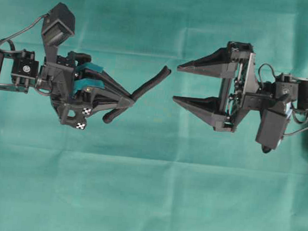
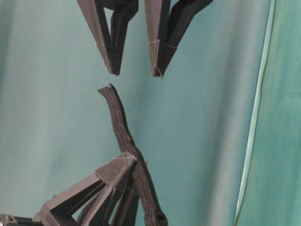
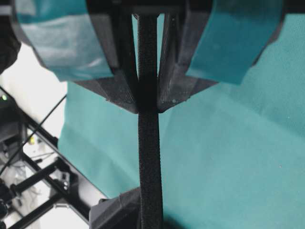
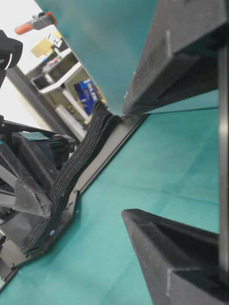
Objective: Peel off the Velcro with your right arm.
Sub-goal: 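Move the open right gripper toward the strap's free upper end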
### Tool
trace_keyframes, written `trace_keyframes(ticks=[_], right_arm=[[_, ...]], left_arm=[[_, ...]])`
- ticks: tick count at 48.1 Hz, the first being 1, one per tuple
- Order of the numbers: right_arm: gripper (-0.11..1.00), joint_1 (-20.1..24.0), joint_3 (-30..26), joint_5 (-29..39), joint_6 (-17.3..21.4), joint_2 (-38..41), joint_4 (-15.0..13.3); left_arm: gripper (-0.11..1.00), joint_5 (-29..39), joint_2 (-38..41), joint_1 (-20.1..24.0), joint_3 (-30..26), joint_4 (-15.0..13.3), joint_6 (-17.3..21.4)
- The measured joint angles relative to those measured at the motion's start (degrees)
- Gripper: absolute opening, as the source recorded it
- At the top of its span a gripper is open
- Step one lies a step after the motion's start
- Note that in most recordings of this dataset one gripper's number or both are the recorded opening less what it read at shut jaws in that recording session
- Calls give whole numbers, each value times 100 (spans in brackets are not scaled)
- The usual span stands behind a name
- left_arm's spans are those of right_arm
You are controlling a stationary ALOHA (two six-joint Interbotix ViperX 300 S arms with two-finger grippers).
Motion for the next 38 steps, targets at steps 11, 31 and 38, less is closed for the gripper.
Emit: trace_keyframes(ticks=[11, 31, 38], right_arm=[[49, 0, -53, -79, 0, 62, 0], [49, 0, -105, -79, -18, 70, 0], [49, 9, -132, -88, -18, 114, 0]], left_arm=[[10, -9, -9, 0, 0, 0, 0], [10, 0, -9, 9, 9, 0, 0], [10, 0, -9, 9, 9, 9, 0]])
